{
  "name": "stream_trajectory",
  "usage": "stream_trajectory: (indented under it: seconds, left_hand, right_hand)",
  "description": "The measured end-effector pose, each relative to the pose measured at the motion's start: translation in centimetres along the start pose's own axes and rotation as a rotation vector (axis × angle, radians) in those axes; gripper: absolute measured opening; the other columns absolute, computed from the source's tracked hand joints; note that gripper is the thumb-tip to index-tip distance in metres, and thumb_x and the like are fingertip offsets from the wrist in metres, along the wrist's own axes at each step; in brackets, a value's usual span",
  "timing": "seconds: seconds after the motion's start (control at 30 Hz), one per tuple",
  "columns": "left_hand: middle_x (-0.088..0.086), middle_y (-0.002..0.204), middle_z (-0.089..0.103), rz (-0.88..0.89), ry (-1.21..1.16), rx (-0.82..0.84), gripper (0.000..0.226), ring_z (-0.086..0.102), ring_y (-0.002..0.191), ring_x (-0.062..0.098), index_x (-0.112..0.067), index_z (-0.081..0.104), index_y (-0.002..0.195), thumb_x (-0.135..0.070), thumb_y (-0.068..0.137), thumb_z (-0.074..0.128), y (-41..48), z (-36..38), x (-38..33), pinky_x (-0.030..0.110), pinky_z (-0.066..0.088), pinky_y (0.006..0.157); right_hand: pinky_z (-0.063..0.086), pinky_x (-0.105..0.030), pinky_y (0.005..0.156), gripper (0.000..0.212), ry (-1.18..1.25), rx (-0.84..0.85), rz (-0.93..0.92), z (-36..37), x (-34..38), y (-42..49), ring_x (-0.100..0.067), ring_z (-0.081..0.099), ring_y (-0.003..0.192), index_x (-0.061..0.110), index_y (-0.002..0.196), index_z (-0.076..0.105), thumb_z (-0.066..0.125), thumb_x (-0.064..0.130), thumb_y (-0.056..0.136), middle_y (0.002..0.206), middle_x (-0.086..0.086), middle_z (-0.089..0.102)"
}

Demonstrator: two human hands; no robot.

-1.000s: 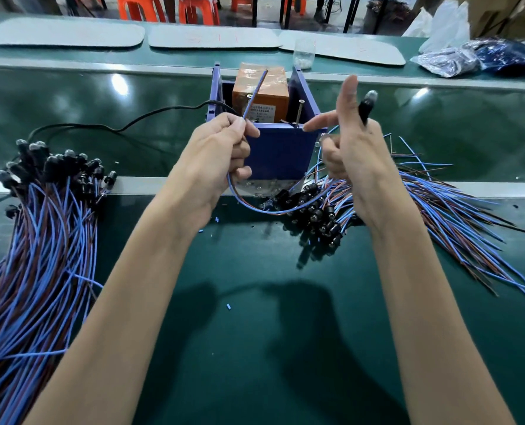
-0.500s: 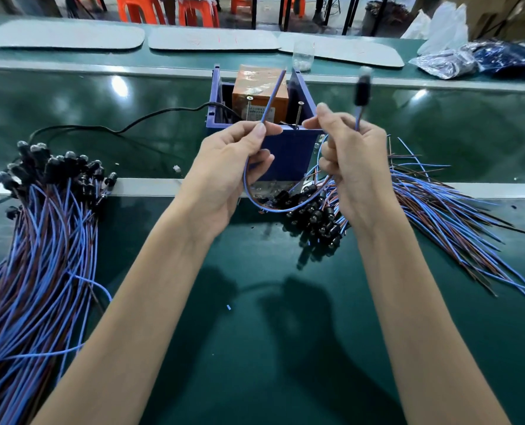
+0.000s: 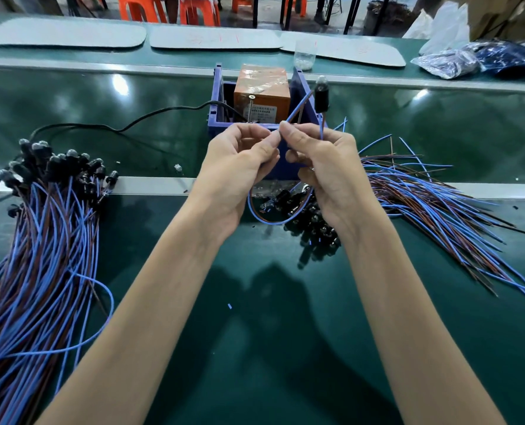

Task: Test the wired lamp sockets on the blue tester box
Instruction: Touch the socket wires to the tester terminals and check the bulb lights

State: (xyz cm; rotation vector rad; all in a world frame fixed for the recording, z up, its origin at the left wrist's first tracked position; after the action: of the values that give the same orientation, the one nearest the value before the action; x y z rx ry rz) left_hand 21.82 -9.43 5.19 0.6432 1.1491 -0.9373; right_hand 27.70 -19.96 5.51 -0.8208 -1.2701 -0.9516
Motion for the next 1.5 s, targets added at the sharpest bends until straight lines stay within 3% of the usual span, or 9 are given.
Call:
stream_trajectory:
  seconds: [0.17,0.27,0.4,0.5,0.67,0.93,1.13,1.5]
  left_hand:
    - [-0.004,0.067,0.054,0.015,-0.045,-0.082,0.016,0.056,0.063,0.004,-0.013,0.052,0.081,-0.003,0.092,0.059,-0.2,-0.4,-0.1,0.021,0.053,0.079]
    - [-0.003,0.071,0.052,0.024,-0.061,-0.157,0.014,0.055,0.059,0.002,-0.014,0.052,0.083,-0.007,0.095,0.057,0.0,-1.4,-0.4,0.024,0.054,0.078]
    - [-0.005,0.075,0.055,0.088,0.083,-0.246,0.012,0.057,0.052,0.000,-0.020,0.054,0.086,-0.013,0.095,0.057,0.2,-3.0,-1.3,0.017,0.053,0.062]
    - [-0.008,0.072,0.055,0.154,0.165,-0.287,0.011,0.058,0.050,0.002,-0.022,0.056,0.088,-0.013,0.094,0.058,0.2,-4.1,-2.2,0.017,0.050,0.058]
    - [-0.006,0.073,0.059,0.203,0.263,-0.329,0.013,0.064,0.053,0.004,-0.023,0.063,0.087,-0.012,0.092,0.062,0.4,-5.2,-2.6,0.018,0.052,0.059]
    - [0.002,0.081,0.072,0.160,0.356,-0.305,0.009,0.069,0.062,0.005,-0.014,0.072,0.092,-0.008,0.088,0.066,1.2,-5.7,-1.4,0.017,0.054,0.064]
    - [-0.001,0.087,0.072,0.134,0.367,-0.298,0.016,0.069,0.068,0.002,-0.010,0.070,0.099,-0.003,0.091,0.058,1.7,-5.8,-0.7,0.021,0.056,0.076]
    - [-0.002,0.088,0.071,0.122,0.355,-0.267,0.022,0.067,0.068,0.001,-0.008,0.069,0.105,0.001,0.092,0.054,1.7,-5.4,-0.3,0.016,0.055,0.072]
  right_hand:
    - [0.039,-0.010,0.045,0.024,0.047,0.026,-0.044,0.5,0.8,-0.2,-0.002,0.060,0.051,0.015,0.068,0.062,0.061,0.012,0.092,0.062,0.007,0.065]
    - [0.033,-0.011,0.037,0.021,0.067,-0.014,-0.024,-0.1,0.6,0.1,-0.008,0.069,0.063,0.017,0.077,0.055,0.054,0.016,0.098,0.074,0.006,0.065]
    - [0.024,-0.013,0.032,0.019,0.162,-0.075,-0.037,-1.3,0.8,0.5,-0.018,0.073,0.070,0.014,0.085,0.047,0.041,0.014,0.103,0.080,-0.002,0.074]
    - [0.022,-0.013,0.035,0.016,0.181,-0.151,-0.055,-2.7,0.7,1.0,-0.009,0.069,0.060,0.014,0.090,0.052,0.042,0.011,0.102,0.064,0.004,0.069]
    - [0.024,-0.013,0.037,0.010,0.229,-0.252,-0.054,-4.7,0.0,1.7,-0.001,0.043,0.044,0.013,0.095,0.056,0.049,0.008,0.099,0.051,0.010,0.054]
    - [0.026,-0.012,0.039,0.018,0.187,-0.280,-0.042,-5.6,-0.7,2.2,-0.002,0.040,0.043,0.012,0.086,0.060,0.049,0.003,0.097,0.063,0.003,0.068]
    - [0.025,-0.013,0.038,0.022,0.130,-0.260,0.003,-5.6,-1.3,2.6,-0.002,0.039,0.045,0.010,0.090,0.062,0.045,-0.004,0.091,0.065,0.003,0.069]
    - [0.028,-0.012,0.039,0.018,0.019,-0.176,0.016,-4.9,-1.8,2.6,-0.001,0.041,0.049,0.013,0.093,0.066,0.051,0.004,0.094,0.075,0.004,0.072]
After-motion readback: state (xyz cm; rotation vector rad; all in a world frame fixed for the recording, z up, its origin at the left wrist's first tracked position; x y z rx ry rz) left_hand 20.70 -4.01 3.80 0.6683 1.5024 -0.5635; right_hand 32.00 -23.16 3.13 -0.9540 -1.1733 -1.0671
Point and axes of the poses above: each hand's wrist, its own y-axis towards the middle knuckle, its own z-axis out of the palm, x = y × z, the point moved 9 cm from there along y, towards the middle knuckle
